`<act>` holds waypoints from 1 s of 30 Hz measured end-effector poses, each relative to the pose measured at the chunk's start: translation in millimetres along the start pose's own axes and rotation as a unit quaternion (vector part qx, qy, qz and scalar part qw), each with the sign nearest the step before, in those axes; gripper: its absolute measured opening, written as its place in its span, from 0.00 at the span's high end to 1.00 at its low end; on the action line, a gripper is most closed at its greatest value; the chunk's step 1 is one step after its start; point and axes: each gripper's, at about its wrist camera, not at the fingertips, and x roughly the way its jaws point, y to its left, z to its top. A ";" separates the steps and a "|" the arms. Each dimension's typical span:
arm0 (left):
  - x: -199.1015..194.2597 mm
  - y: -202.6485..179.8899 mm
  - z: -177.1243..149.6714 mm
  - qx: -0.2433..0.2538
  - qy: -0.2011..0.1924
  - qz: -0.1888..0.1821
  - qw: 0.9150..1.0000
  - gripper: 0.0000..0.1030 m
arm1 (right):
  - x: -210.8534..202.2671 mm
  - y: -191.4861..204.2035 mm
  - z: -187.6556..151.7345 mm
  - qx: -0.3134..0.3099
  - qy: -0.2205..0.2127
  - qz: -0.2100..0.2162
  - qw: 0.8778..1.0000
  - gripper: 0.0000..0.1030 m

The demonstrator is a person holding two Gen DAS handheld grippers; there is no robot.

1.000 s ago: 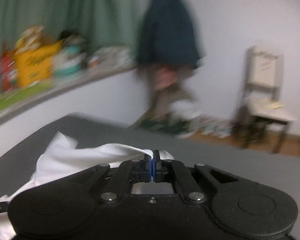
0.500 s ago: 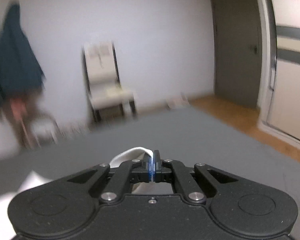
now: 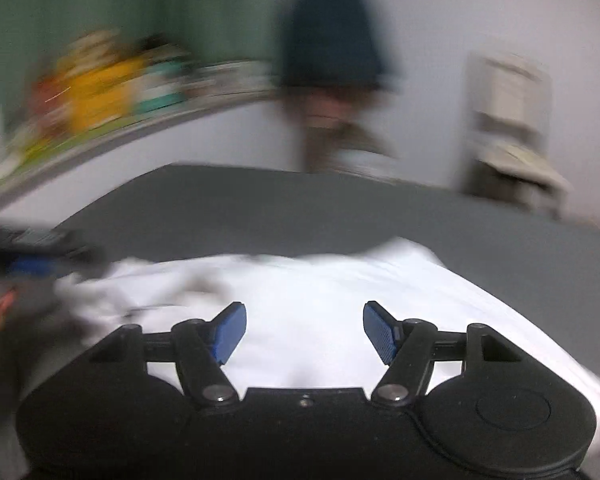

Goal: Fold clothes

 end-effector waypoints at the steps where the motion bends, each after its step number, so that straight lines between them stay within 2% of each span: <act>1: 1.1 4.3 -1.9 -0.009 0.002 0.000 1.000 0.00 | 14.9 23.9 7.7 -0.036 -0.006 0.025 0.999 0.38; 3: 2.9 12.4 -5.3 -0.024 0.007 -0.001 1.000 0.00 | 48.5 42.1 14.5 -0.085 0.018 0.026 0.996 0.39; 5: 3.8 15.8 -6.4 -0.029 0.008 -0.003 1.000 0.00 | 82.1 59.7 21.1 -0.133 0.042 0.026 0.990 0.44; 6: 4.4 17.0 -7.0 -0.031 0.008 -0.004 0.999 0.00 | 98.9 68.5 24.4 -0.157 0.053 0.026 0.986 0.55; 7: 5.1 17.8 -7.5 -0.032 0.008 -0.004 0.999 0.00 | 108.3 73.2 22.7 -0.172 0.062 0.011 0.983 0.76; 8: 5.9 18.1 -7.2 -0.033 0.007 -0.004 0.999 0.00 | 108.8 71.0 23.1 -0.160 0.057 0.005 0.985 0.90; 9: 6.6 18.4 -6.9 -0.033 0.006 -0.004 0.999 0.00 | 109.0 68.6 23.5 -0.147 0.053 -0.001 0.988 0.96; 10: 7.7 18.7 -6.7 -0.033 0.005 -0.004 0.999 0.00 | 109.2 66.1 24.0 -0.134 0.048 -0.007 0.990 0.96; 12: 10.8 18.9 -7.4 -0.031 0.010 -0.003 0.999 0.00 | 79.0 35.4 33.6 -0.052 -0.005 -0.025 0.998 0.96; 13: 12.1 18.6 -8.0 -0.029 0.014 -0.002 0.999 0.00 | 63.5 19.8 38.5 -0.011 -0.032 -0.035 0.999 0.97; 14: 13.4 17.3 -9.2 -0.025 0.019 -0.003 0.999 0.00 | 48.1 4.2 43.4 0.031 -0.059 -0.044 0.997 0.97; 16: 16.0 12.1 -11.8 -0.010 0.034 -0.010 0.999 0.00 | 13.4 -44.9 34.3 0.085 -0.085 -0.095 0.988 0.97; 18: 18.2 1.9 -15.9 0.017 0.048 -0.024 0.998 0.00 | -21.5 -94.5 24.8 0.137 -0.109 -0.147 0.973 0.97; 20: 17.8 -10.2 -20.4 0.051 0.052 -0.037 0.997 0.00 | -56.3 -144.0 15.3 0.189 -0.133 -0.198 0.953 0.97; 22: 15.4 -21.0 -23.4 0.075 0.055 -0.038 0.995 0.00 | -91.1 -193.5 5.8 0.239 -0.155 -0.248 0.926 0.97; 24: 12.9 -28.2 -25.5 0.089 0.055 -0.041 0.994 0.00 | -125.9 -243.0 -3.7 0.288 -0.177 -0.296 0.893 0.98; 26: 11.7 -30.3 -27.8 0.090 0.056 -0.047 0.993 0.00 | -146.6 -271.4 -33.7 0.302 -0.167 -0.365 0.865 0.98; 27: 11.2 -30.7 -28.9 0.090 0.059 -0.050 0.993 0.00 | -153.7 -282.5 -50.2 0.306 -0.151 -0.391 0.855 0.98; 29: 9.9 -33.3 -31.9 0.087 0.066 -0.056 0.992 0.00 | -158.0 -303.0 -82.9 0.307 -0.102 -0.430 0.843 0.98; 30: 10.6 -35.8 -31.9 0.088 0.068 -0.057 0.992 0.00 | -152.8 -312.0 -94.6 0.313 -0.068 -0.429 0.845 0.98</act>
